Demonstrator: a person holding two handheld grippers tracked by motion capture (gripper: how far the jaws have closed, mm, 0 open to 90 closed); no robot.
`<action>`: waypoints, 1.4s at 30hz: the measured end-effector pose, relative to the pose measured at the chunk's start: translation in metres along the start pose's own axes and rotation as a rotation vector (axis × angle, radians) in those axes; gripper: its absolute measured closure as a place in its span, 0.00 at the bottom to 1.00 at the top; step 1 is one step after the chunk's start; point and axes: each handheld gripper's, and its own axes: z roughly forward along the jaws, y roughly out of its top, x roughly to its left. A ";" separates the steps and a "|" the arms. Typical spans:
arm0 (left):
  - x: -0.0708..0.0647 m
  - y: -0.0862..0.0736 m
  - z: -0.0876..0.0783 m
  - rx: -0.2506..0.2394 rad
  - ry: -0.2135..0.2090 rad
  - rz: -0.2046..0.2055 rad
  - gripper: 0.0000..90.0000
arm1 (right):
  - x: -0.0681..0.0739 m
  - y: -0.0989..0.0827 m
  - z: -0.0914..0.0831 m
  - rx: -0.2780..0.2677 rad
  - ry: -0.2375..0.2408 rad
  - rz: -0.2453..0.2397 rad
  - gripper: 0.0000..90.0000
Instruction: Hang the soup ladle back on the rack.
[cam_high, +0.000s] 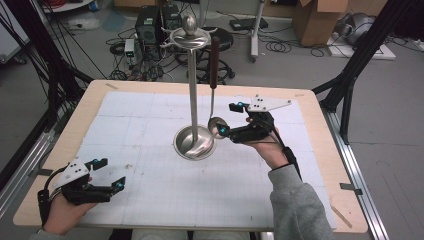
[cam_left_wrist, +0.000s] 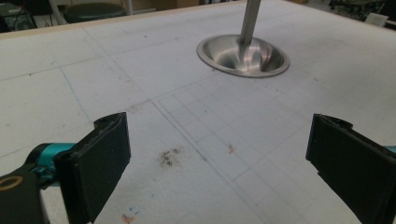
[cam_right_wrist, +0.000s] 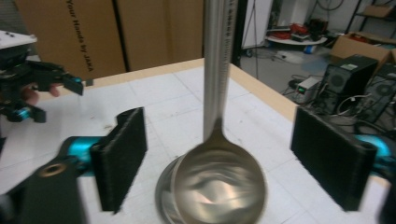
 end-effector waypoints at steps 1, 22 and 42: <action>0.000 0.000 0.000 -0.008 -0.004 -0.007 0.08 | 0.000 -0.001 -0.001 0.004 0.000 0.004 0.12; 0.004 0.005 0.001 -0.067 -0.039 -0.041 0.07 | -0.005 -0.058 -0.047 -0.057 -0.101 0.046 0.00; 0.005 0.009 0.010 -0.069 -0.052 -0.025 0.07 | -0.007 -0.102 -0.097 -0.143 -0.199 0.125 0.00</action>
